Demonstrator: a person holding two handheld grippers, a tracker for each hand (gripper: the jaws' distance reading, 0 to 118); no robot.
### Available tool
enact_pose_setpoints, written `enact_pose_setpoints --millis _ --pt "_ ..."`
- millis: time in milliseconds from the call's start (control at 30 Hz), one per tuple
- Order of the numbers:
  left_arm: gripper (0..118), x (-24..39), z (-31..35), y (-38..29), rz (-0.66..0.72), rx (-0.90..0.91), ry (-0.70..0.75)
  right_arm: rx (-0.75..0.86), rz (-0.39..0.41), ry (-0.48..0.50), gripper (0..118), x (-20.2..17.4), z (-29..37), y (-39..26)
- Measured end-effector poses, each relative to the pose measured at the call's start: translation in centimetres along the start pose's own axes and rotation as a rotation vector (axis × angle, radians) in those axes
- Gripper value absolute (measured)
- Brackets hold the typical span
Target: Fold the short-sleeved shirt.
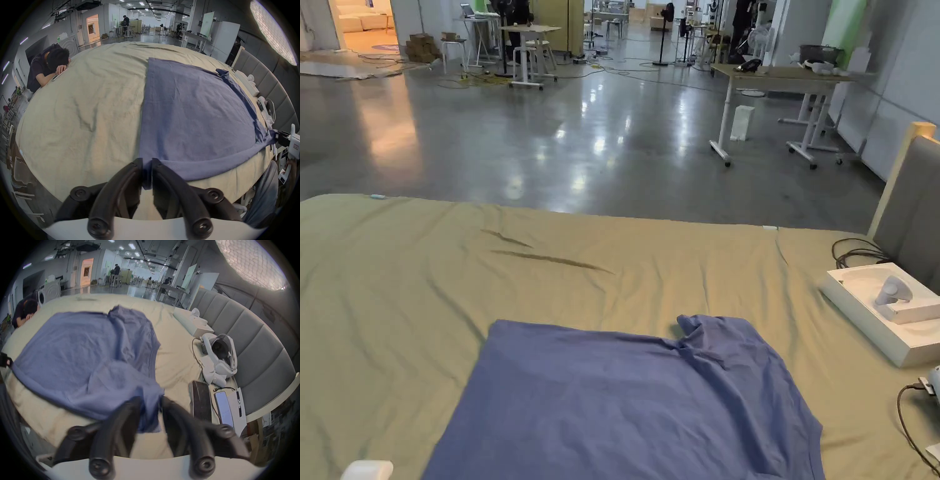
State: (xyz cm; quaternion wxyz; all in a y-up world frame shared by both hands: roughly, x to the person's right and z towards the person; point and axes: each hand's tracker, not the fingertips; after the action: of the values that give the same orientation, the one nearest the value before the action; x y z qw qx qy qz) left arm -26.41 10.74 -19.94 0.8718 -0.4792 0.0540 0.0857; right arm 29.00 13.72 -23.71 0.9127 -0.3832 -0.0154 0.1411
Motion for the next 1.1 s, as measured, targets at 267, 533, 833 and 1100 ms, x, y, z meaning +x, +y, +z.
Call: enact_pose_setpoints --millis 267,533,833,1100 --pt "51 3.7 4.5 5.0 0.005 0.286 -0.059 0.323 -0.126 0.073 71 -1.0 4.2 6.5" --pt "27 9.1 9.4 6.9 -0.016 0.656 -0.061 0.587 -0.225 0.045 9 -3.8 6.7 10.2" --pt "1 12.2 10.1 6.9 -0.064 0.698 -0.059 0.688 -0.186 0.042 0 -4.9 7.6 11.1" --pt "1 10.2 8.9 6.6 -0.064 0.476 -0.088 0.656 -0.144 0.046 0 -5.4 6.9 11.3"
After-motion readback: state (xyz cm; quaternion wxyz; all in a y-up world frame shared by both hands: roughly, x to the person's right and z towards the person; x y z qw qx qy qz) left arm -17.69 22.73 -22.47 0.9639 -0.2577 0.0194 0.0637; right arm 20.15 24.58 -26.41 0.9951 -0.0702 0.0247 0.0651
